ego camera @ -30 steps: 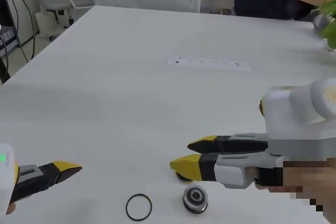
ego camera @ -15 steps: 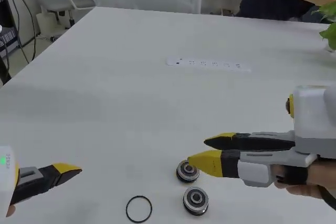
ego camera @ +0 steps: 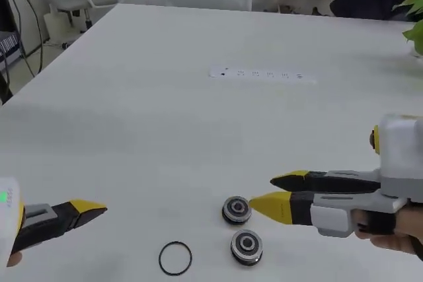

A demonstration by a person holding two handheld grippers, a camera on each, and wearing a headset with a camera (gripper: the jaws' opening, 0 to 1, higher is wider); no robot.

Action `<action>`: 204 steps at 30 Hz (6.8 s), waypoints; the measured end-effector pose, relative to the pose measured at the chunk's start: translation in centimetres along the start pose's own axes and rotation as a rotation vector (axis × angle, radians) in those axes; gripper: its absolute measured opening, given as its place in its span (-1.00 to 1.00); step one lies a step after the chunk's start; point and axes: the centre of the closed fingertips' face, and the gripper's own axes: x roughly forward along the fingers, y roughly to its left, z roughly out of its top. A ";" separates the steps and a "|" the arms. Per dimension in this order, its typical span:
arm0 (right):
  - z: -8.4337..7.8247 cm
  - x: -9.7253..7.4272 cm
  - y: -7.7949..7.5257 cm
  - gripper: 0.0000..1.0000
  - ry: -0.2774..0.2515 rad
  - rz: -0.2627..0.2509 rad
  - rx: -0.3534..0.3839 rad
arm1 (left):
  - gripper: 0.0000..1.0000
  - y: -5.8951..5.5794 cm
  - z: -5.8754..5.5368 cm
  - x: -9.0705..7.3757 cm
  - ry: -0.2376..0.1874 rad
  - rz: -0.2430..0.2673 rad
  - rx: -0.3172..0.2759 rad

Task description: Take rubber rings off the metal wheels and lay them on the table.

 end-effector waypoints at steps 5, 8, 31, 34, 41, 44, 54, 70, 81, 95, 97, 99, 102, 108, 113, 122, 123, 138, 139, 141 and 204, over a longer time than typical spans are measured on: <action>-0.4 0.2 0.0 -0.19 0.014 0.008 -0.002 | 0.99 -0.6 1.6 0.1 -0.041 -0.024 -0.006; -0.6 0.3 0.0 -0.19 0.022 0.009 -0.007 | 0.99 -0.8 2.4 0.2 -0.043 -0.028 0.027; -2.9 0.9 -0.1 -0.19 0.121 0.014 -0.059 | 0.99 -0.6 9.1 0.6 -0.044 -0.078 0.271; -3.3 0.9 -0.3 -0.20 0.137 0.011 -0.062 | 0.99 -0.5 10.0 0.7 -0.058 -0.079 0.284; -3.8 1.1 -0.3 -0.20 0.149 0.015 -0.060 | 0.95 -0.2 11.7 1.2 -0.079 -0.083 0.335; -4.0 1.1 -0.5 -0.20 0.155 0.014 -0.058 | 0.94 0.1 12.3 1.8 -0.088 -0.086 0.355; -5.0 1.3 -0.6 -0.21 0.194 0.014 -0.059 | 0.85 0.1 12.8 4.7 -0.110 -0.135 0.376; -6.4 1.5 -0.8 -0.21 0.237 0.016 -0.053 | 0.48 1.2 9.8 7.3 -0.132 -0.132 0.262; -7.6 1.5 -0.8 -0.24 0.285 0.017 -0.102 | 0.24 1.6 9.3 7.8 -0.159 -0.109 0.210; -9.2 2.1 -1.2 -0.28 0.342 -0.021 -0.222 | -0.11 -0.9 9.1 10.3 -0.156 -0.151 0.244; -9.2 2.2 -1.2 -0.29 0.344 -0.021 -0.222 | -0.20 -1.3 8.7 10.8 -0.143 -0.162 0.264; -9.4 2.2 -1.4 -0.31 0.352 -0.030 -0.245 | -0.35 -1.5 8.1 11.3 -0.126 -0.164 0.293; -9.2 2.3 -1.3 -0.38 0.343 -0.033 -0.267 | -0.46 -1.7 7.5 12.1 -0.113 -0.181 0.282; -9.5 2.4 -1.4 -0.45 0.352 -0.033 -0.279 | -0.49 -1.6 6.4 13.3 -0.085 -0.182 0.263; -9.6 2.5 -1.5 -0.51 0.356 -0.032 -0.295 | -0.53 -1.5 5.8 13.6 -0.064 -0.188 0.256; -9.9 2.7 -1.7 -0.62 0.363 -0.039 -0.312 | -0.71 -1.9 5.0 14.5 -0.033 -0.192 0.285; -9.8 2.7 -1.7 -0.63 0.360 -0.038 -0.315 | -0.71 -1.9 4.7 14.6 -0.024 -0.195 0.285; -9.7 2.3 -2.1 -0.87 0.363 -0.041 -0.364 | -0.85 -2.1 4.3 14.6 -0.025 -0.196 0.270; -9.7 2.3 -2.1 -0.88 0.364 -0.041 -0.363 | -0.85 -2.1 4.3 14.6 -0.025 -0.195 0.270; -9.7 2.2 -2.2 -0.99 0.367 -0.052 -0.354 | -0.85 -2.1 4.3 14.6 -0.024 -0.193 0.272; -8.0 1.9 -2.7 -1.00 0.249 -0.095 0.253 | -0.85 -1.5 4.2 14.5 -0.055 -0.179 0.242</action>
